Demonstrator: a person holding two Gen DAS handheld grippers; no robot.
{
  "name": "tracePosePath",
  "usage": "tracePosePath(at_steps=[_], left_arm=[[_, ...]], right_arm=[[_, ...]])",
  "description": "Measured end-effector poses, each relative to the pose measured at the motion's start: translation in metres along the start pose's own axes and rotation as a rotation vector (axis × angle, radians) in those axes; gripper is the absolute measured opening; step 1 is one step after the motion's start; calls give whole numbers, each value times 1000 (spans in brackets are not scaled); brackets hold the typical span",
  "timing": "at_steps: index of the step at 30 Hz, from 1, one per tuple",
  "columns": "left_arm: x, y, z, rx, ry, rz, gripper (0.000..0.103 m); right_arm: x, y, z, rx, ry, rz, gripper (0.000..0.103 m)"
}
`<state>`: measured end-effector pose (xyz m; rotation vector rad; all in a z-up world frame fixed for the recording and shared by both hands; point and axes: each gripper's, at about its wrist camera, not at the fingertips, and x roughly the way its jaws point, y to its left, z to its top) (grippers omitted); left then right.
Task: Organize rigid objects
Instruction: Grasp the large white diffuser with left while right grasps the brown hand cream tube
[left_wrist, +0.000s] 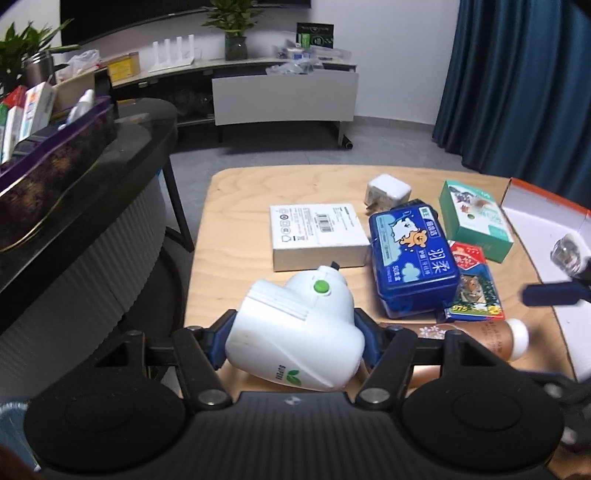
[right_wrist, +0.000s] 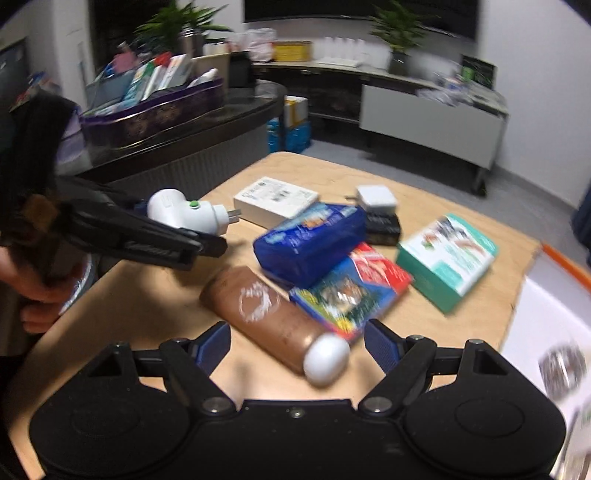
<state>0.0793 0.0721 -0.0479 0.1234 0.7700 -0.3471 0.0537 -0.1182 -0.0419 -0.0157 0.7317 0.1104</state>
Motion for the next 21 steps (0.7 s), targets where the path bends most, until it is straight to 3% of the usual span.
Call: tracePosePath(at_steps=[5,7,8,10,13,17,18,20,21], left_arm=[[-13,6,-1,-31,-20,19,67],[-18,9,-1,-46,-33,24,67],[-19,10,-2,-60,-38,25,67],[-21,13,-4,-78,-43,27,67],[-22,12,-5,-74,-41,46,67],[-27,17,-7,-93,-42,56,67],[-29,18,-8,-95,-43,60,67],[-32,19,-9,-104,-47,63,67],[-33,19,-10,-108,-49,65,67]], right_arm=[[6,11,-10,-22,74,96,95],[-2,18,-17,-33,97,189,85],[-5,21,-19,-36,95,193,83],[-7,23,-17,-22,73,134,83],[5,21,-8,63,81,139,83],[27,37,-4,4,98,69,81],[28,40,-4,-10,85,58,78],[25,39,-3,0,69,49,48],[24,38,-4,-1,71,53,48]])
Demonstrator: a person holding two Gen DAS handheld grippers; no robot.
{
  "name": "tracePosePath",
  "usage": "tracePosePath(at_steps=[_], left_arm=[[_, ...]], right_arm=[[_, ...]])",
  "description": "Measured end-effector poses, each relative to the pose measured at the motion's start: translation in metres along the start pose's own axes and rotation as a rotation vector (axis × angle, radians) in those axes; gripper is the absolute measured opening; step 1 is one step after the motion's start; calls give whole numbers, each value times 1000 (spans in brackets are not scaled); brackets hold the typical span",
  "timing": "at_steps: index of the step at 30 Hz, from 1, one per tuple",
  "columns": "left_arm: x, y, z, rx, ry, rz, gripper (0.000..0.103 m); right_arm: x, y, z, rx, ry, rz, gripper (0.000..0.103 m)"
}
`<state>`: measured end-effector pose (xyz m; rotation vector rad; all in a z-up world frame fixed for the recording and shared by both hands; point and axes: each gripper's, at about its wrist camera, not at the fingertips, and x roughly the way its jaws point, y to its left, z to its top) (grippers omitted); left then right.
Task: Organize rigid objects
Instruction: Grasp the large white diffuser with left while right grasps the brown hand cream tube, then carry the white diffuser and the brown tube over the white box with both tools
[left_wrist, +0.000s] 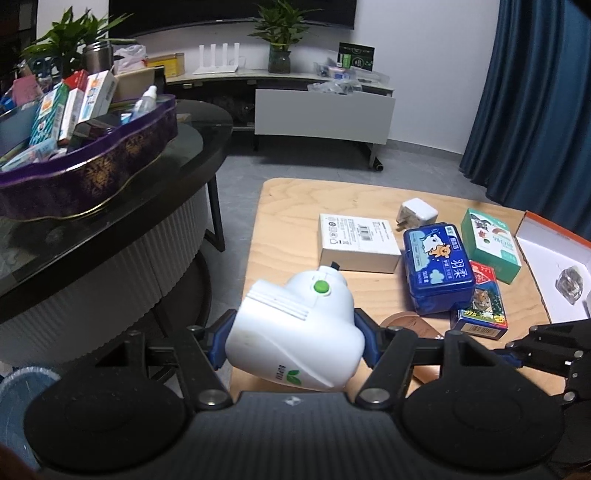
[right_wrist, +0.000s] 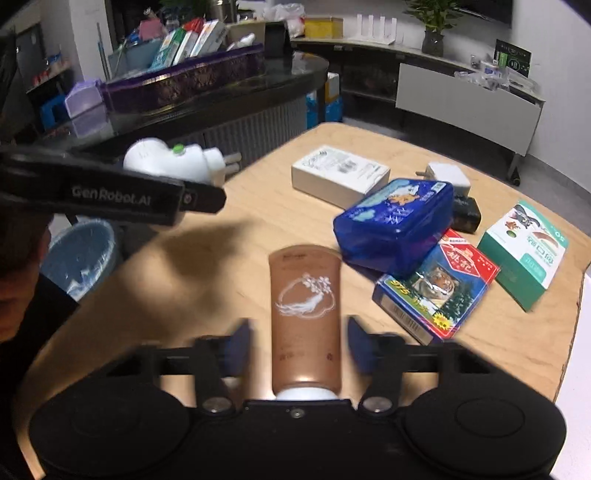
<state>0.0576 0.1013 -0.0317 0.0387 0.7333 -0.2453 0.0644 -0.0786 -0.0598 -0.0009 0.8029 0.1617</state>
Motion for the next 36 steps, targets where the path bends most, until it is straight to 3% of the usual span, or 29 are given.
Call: tracePosePath(at_steps=[7,12,17,27,31,36], left_arm=[[-14,-13,-1,6,-20,-12,67],[-27,-41,0,43,-42,-62,67],[-35,-81,4,97,-61,-136,66],[-27,-197,23,239,-65,-348,67],[-22,-239,29,264,-81,-402,67],[-11,-265,34,249,-74,-407,67]], right_arm=[[-35,-14,-12,90,-86,-18,48],[-72,-35,-22,174,-141,-55,48],[-114,-70,-41,294,-194,-128,47],[-198,-148,-86,509,-251,-385,47],[-209,-172,-101,552,-253,-460,47],[-207,-199,-112,578,-250,-475,47]])
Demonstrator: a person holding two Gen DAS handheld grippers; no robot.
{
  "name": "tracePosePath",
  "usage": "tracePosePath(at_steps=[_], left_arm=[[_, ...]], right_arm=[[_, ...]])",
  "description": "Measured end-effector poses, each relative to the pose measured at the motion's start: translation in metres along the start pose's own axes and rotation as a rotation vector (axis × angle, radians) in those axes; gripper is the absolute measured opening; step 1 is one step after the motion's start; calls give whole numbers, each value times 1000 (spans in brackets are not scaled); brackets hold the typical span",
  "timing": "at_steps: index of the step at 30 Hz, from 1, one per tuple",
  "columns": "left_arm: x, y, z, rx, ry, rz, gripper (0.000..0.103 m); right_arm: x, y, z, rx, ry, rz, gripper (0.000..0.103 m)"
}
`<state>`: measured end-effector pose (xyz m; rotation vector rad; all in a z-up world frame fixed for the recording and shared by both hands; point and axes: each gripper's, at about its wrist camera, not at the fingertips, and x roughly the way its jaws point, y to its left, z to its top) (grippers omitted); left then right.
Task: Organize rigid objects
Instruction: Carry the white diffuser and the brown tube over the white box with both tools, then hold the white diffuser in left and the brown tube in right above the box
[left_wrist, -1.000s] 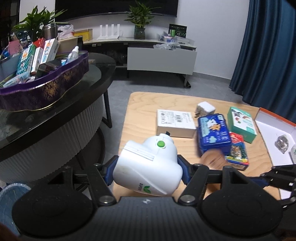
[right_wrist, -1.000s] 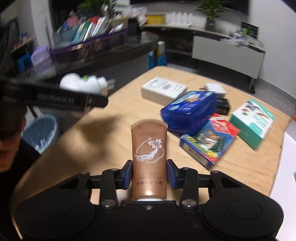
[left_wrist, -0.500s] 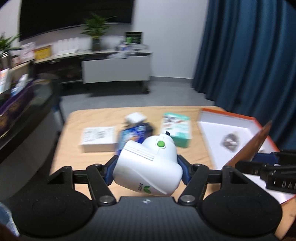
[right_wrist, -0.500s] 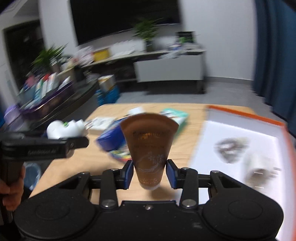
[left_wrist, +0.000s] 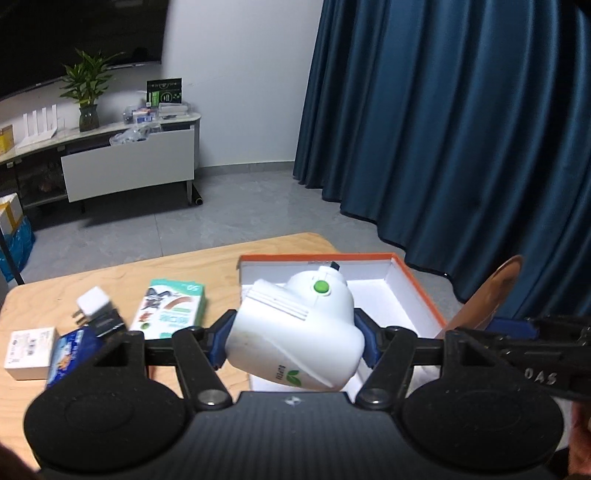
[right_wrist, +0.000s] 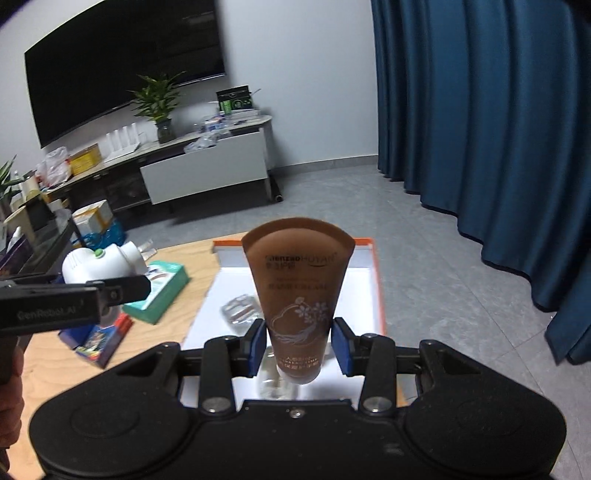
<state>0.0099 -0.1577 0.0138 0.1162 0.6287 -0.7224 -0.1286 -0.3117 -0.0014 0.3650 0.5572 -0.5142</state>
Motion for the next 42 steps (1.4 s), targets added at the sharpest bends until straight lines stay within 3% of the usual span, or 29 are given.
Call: tracePosePath(at_steps=[13,42], left_arm=[[31,-7,1,-26,52,45,67],[36,-15,4,-30,42,55,67]], right_arm=[[33,-32,6,10,33,-5,47],[45,-21,26,-34,50,-23,47]])
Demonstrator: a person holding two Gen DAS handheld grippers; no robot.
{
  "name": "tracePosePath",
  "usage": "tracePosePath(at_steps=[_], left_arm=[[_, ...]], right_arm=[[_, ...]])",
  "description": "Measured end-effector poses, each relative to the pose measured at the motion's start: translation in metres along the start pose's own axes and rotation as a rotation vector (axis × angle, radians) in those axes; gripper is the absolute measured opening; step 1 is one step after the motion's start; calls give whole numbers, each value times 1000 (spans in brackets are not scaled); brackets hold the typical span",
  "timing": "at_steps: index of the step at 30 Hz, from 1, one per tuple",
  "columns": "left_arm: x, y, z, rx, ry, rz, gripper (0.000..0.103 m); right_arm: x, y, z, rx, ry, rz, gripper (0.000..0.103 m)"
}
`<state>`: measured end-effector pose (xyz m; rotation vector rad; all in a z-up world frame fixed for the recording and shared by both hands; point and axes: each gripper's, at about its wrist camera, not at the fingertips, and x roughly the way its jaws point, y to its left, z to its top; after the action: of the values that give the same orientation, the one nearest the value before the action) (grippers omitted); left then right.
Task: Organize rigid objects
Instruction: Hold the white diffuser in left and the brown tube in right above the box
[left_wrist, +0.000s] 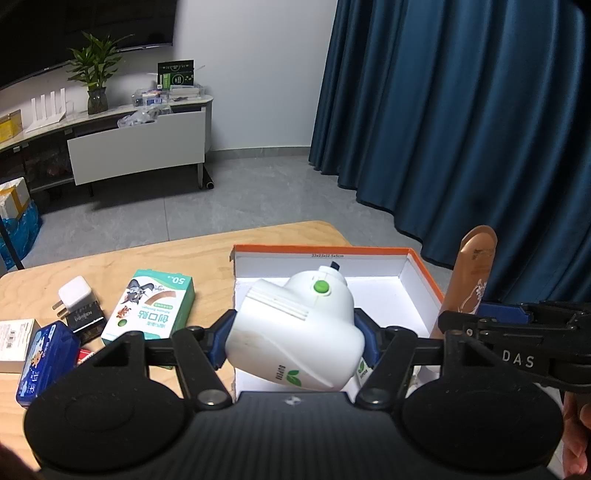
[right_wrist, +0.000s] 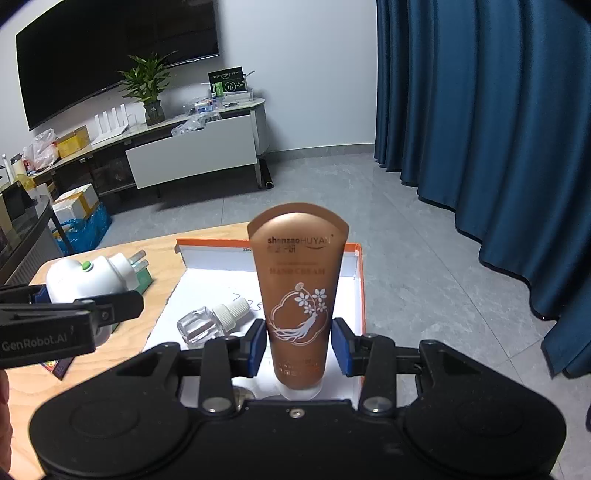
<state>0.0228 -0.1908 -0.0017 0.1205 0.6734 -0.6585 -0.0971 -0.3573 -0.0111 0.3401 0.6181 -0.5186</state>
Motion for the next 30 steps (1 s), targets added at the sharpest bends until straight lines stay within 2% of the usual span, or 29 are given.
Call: tracePosePath(at_steps=[30], left_arm=[[1,-3,-1,-6,-1,-10,67]], right_arm=[[3,2,2,-10,18,-7,47]])
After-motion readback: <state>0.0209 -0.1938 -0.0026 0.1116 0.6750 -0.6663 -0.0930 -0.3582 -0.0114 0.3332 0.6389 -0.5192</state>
